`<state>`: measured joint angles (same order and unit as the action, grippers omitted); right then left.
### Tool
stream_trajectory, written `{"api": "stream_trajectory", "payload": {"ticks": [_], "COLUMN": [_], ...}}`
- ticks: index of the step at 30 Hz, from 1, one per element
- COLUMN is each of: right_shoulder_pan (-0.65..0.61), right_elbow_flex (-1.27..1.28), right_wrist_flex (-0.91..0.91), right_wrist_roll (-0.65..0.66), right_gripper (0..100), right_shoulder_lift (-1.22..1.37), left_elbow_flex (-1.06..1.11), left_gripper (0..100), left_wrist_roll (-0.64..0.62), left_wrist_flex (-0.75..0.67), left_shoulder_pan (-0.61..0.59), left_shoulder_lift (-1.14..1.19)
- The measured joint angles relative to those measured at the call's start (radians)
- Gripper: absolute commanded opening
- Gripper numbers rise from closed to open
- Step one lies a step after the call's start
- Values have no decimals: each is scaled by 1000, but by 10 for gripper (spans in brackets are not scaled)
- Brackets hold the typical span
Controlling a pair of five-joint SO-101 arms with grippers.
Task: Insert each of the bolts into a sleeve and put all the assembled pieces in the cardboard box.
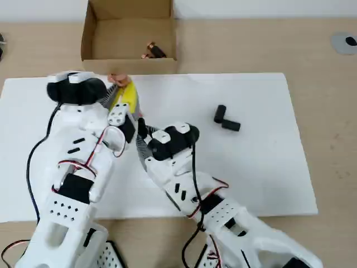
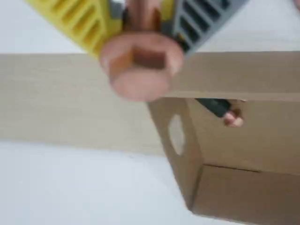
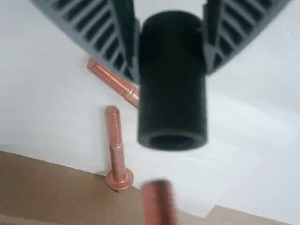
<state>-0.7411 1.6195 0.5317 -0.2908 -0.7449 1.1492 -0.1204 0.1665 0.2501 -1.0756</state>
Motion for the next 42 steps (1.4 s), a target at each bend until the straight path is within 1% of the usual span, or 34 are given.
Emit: {"api": "stream_trajectory", "payload": {"ticks": [5, 18, 21, 27, 30, 42], "right_shoulder_pan": [0, -2, -3, -5, -5, -5], "right_elbow_flex": [0, 3, 3, 5, 5, 2], "right_wrist_flex": [0, -6, -8, -8, -8, -8], "right_wrist_roll": [0, 0, 0, 0, 0, 0], "right_gripper": [10, 10, 10, 10, 10, 10], "right_shoulder_lift": [0, 0, 0, 2, 2, 0], "left_elbow_flex": [28, 58, 51, -41, -60, -57], "left_gripper": [6, 7, 7, 7, 7, 7], "left_wrist_roll": [-2, -2, -2, 0, 0, -2], "left_wrist_flex": [0, -2, 40, 203, 241, 258], "left_shoulder_pan": [17, 15, 15, 15, 15, 29], "left_shoulder_lift": [-6, -15, -17, -18, -18, -17]}}
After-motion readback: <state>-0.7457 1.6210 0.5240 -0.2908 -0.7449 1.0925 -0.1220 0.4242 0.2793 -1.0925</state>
